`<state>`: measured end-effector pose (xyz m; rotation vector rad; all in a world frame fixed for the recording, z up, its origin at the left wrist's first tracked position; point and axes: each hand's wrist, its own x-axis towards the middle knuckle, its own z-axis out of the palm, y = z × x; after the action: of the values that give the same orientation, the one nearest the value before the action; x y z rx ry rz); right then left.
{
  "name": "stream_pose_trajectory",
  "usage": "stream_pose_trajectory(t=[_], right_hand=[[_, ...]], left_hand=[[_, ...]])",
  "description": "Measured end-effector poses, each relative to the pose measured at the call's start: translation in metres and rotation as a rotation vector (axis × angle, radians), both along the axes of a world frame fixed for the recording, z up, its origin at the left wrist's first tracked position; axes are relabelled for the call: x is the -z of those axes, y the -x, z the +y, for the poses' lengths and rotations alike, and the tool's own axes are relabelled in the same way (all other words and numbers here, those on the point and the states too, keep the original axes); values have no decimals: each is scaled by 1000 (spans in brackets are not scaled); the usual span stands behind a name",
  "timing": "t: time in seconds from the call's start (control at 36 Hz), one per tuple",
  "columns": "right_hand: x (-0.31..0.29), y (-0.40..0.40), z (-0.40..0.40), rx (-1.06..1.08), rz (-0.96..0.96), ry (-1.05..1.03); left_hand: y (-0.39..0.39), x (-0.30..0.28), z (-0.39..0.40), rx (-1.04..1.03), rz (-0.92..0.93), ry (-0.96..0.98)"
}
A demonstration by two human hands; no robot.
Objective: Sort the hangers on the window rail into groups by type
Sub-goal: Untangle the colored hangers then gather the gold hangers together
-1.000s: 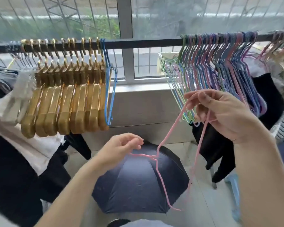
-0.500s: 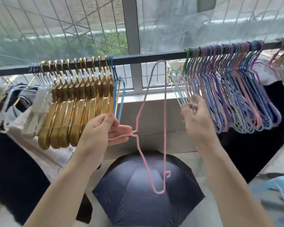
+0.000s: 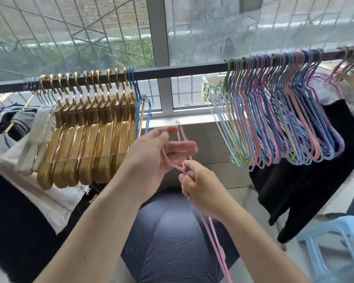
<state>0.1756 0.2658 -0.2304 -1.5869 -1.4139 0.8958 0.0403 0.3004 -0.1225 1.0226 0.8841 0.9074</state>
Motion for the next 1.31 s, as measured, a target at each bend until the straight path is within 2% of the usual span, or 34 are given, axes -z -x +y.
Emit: stream_pose_trajectory(t=[0.08,0.19,0.28,0.39,0.47,0.56,0.69,0.78,0.89,1.0,1.19,1.31], right_hand=[[5,3,2,104,-41,8],[14,1,-4,263,-194,31],[10,-8,1,325,-164,50],[-13,-18,19,306,-110,-19],[-27,-31,38,351,-120,-40],[-49,-52,63,438,-144,-67],[-90,-74,111,467,-240,-83],[-105,-81,131,486,-259,-56],[-124,-87,150,517,-348,20],[-132,-97,161,559,-396,108],[-125,-107,164,596,-411,141],[-124,-108,167,626,-601,84]], left_hand=[[-9,4,5,57,112,-53],[-6,10,10,105,279,-103],[3,4,21,34,335,-179],[22,-15,49,-94,386,-362],[35,-28,70,-228,452,-501],[45,-41,93,-255,543,-611],[58,-64,146,-271,945,-949],[63,-65,182,-184,1196,-1057],[71,-55,222,-71,1474,-955],[69,-39,235,-37,1633,-890],[66,-35,238,-21,1688,-869],[66,-33,241,-21,1694,-872]])
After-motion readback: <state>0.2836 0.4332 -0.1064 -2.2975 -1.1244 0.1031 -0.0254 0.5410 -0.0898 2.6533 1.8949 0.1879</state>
